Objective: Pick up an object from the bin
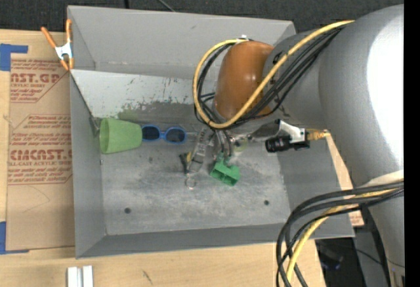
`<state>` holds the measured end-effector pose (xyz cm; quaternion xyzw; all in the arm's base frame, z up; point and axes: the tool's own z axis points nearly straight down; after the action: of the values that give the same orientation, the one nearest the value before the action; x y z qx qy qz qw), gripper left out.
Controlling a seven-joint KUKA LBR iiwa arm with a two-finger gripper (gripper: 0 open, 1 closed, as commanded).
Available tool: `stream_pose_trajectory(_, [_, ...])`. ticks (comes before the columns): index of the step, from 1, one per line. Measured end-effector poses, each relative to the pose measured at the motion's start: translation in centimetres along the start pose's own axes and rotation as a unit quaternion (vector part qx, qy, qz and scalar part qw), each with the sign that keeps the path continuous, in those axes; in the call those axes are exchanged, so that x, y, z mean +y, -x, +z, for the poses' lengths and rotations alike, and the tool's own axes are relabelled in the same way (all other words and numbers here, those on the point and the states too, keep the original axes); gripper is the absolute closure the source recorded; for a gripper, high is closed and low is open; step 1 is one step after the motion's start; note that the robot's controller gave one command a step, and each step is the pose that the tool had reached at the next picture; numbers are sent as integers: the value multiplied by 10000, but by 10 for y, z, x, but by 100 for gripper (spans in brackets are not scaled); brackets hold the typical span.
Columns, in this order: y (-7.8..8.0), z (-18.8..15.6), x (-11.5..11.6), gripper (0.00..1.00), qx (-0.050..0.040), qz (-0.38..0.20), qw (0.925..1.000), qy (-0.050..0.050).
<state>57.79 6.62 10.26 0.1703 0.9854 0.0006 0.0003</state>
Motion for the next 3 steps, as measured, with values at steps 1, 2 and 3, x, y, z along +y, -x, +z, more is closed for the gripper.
stream_pose_trajectory(1, [8, -8, 8, 100, -7, -134, 9999, -1])
stream_pose_trajectory(2, [-42, -123, -4, 100, -26, -277, 9996, 16])
stream_pose_trajectory(3, [-62, -55, 29, 100, 26, 838, 9965, -12])
